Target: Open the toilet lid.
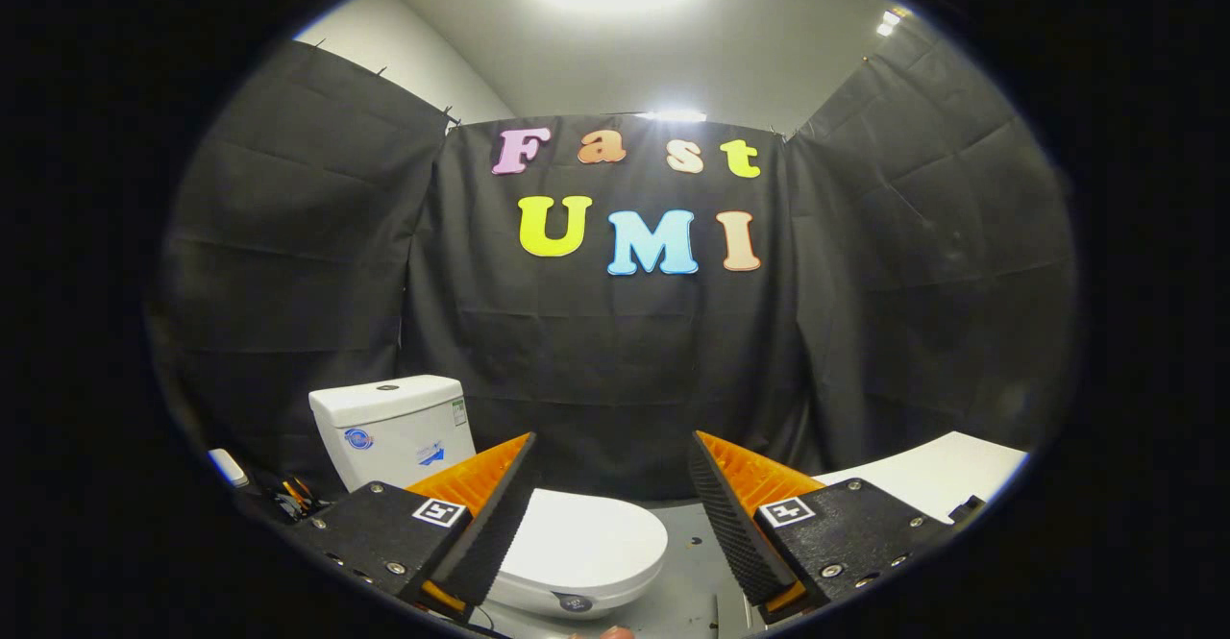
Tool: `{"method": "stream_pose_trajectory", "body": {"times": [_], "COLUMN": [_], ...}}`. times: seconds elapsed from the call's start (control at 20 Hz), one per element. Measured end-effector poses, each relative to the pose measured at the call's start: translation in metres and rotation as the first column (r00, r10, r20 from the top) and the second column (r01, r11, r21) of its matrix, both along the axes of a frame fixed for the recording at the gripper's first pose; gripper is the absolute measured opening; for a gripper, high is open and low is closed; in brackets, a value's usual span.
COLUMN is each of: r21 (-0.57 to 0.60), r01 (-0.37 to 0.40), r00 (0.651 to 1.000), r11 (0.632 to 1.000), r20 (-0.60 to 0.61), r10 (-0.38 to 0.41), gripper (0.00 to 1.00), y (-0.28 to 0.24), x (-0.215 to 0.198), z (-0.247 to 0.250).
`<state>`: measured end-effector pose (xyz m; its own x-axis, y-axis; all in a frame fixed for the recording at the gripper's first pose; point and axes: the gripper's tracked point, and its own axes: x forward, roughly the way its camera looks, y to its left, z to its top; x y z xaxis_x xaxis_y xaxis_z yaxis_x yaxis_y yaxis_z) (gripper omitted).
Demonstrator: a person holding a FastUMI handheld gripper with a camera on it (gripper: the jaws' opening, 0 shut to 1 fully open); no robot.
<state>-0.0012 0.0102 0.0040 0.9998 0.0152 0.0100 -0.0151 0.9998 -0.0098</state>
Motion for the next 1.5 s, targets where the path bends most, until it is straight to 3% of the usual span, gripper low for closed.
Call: {"method": "stream_pose_trajectory", "body": {"times": [0.6, 0.95, 1.15, 1.5], "r21": [-0.025, 0.096, 0.181, 0.434], "r01": [-0.024, -0.089, -0.075, -0.009], "r00": [0.998, 0.972, 0.947, 0.912], "r11": [0.999, 0.991, 0.981, 0.901], "r20": [-0.057, -0.208, -0.296, -0.367], "r10": [0.022, 0.107, 0.127, 0.185], "gripper": [0.95, 0.95, 0.95, 0.98], "y": [0.023, 0.052, 0.063, 0.089], "x": [0.011, 0.024, 0.033, 0.029], "z": [-0.059, -0.150, -0.196, -0.252]}}
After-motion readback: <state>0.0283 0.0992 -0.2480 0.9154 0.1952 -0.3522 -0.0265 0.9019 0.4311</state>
